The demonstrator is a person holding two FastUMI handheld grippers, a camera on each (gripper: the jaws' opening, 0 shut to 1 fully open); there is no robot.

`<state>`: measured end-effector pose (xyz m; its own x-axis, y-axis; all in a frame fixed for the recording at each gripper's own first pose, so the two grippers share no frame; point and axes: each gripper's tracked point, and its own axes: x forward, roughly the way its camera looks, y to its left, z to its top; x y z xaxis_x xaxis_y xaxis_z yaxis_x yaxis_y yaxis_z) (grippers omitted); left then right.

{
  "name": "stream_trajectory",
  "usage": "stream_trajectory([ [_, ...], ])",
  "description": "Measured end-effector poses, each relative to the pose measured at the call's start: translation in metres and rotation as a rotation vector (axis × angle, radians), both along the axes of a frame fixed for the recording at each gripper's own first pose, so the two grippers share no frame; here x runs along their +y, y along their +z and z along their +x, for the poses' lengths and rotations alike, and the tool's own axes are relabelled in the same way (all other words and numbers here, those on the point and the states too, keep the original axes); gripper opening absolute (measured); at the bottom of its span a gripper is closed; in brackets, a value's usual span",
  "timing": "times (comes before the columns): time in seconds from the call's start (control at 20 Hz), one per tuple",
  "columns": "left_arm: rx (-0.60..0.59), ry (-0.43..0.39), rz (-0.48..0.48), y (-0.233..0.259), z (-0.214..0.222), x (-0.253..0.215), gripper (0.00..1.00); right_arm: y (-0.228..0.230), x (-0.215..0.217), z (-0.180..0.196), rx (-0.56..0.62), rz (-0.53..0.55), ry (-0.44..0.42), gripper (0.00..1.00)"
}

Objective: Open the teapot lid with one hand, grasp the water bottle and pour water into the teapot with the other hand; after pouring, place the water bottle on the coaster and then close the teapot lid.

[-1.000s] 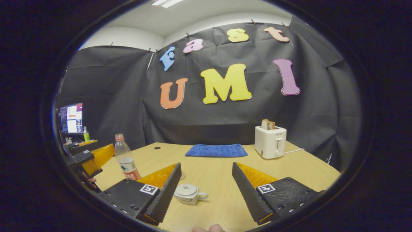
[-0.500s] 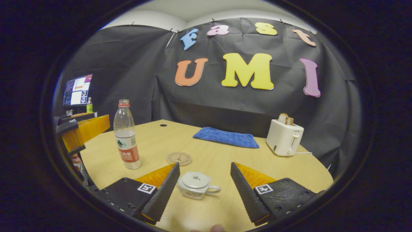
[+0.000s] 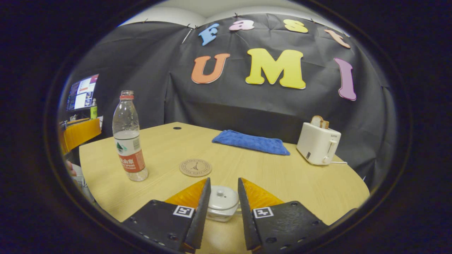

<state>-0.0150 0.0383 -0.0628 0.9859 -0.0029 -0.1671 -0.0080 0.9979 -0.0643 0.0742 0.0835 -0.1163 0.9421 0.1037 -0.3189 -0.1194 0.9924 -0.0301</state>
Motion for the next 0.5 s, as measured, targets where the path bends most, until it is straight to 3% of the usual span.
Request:
stream_trajectory([
  [0.05, 0.003, 0.000, 0.002, -0.001, 0.000, 0.001, 0.98, 0.000, 0.001, 0.002, 0.000, -0.001, 0.000, 0.48],
  [0.1, 0.006, -0.002, 0.002, -0.003, 0.000, 0.002, 0.98, -0.001, 0.001, 0.003, 0.000, -0.004, -0.002, 0.34],
  [0.15, 0.009, -0.006, 0.002, -0.003, 0.000, 0.002, 0.98, -0.002, 0.002, 0.003, 0.001, -0.003, -0.002, 0.28],
  [0.2, 0.012, -0.011, 0.002, -0.005, 0.000, 0.002, 0.98, -0.003, 0.003, 0.003, 0.005, 0.000, -0.003, 0.15],
  [0.25, 0.017, -0.016, 0.000, -0.007, 0.000, 0.002, 0.98, -0.003, 0.001, 0.002, 0.005, 0.000, -0.002, 0.16],
  [0.4, 0.042, -0.036, -0.011, -0.016, 0.003, -0.001, 0.98, -0.003, 0.005, 0.002, 0.011, 0.007, 0.019, 0.00],
  [0.5, 0.064, -0.057, -0.015, -0.024, 0.006, -0.005, 0.98, 0.001, 0.003, 0.003, 0.006, 0.011, 0.029, 0.00],
])
